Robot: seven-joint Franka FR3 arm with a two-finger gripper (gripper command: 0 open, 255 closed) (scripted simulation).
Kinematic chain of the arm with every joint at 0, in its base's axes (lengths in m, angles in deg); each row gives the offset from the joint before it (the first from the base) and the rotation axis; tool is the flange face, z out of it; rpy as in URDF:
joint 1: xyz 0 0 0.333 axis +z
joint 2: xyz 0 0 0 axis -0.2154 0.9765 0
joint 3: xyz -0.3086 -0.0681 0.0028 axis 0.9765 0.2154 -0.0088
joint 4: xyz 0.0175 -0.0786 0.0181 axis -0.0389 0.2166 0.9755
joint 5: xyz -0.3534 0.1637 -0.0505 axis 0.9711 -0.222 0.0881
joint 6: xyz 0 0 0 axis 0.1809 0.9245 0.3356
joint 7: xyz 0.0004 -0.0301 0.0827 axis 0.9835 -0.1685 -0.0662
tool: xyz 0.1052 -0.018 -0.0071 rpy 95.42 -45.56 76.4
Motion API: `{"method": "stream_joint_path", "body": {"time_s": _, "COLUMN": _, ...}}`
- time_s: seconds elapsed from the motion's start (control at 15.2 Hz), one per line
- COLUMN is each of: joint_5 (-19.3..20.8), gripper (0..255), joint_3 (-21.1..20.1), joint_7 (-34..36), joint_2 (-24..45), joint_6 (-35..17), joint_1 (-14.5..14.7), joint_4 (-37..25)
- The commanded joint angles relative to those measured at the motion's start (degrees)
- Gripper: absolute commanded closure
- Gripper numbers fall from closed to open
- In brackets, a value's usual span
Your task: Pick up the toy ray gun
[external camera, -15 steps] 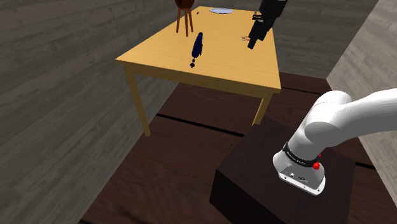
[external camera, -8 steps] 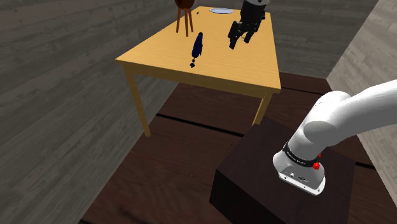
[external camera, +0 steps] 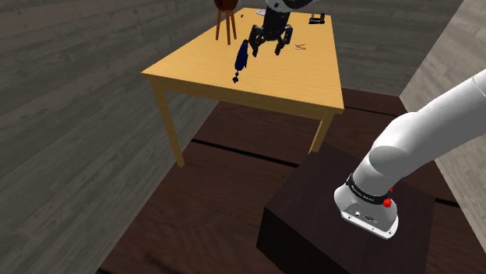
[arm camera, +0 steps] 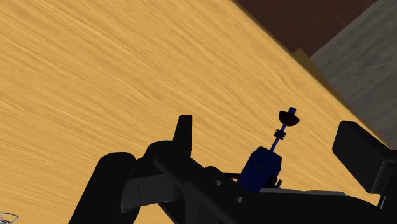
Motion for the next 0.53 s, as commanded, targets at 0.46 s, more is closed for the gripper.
{"method": "stream_joint_path", "body": {"time_s": 0.46, "joint_5": 1.74, "gripper": 0, "joint_3": -1.6, "joint_7": 20.45, "joint_2": 18.58, "joint_6": -4.6, "joint_1": -3.32, "joint_4": -16.06}}
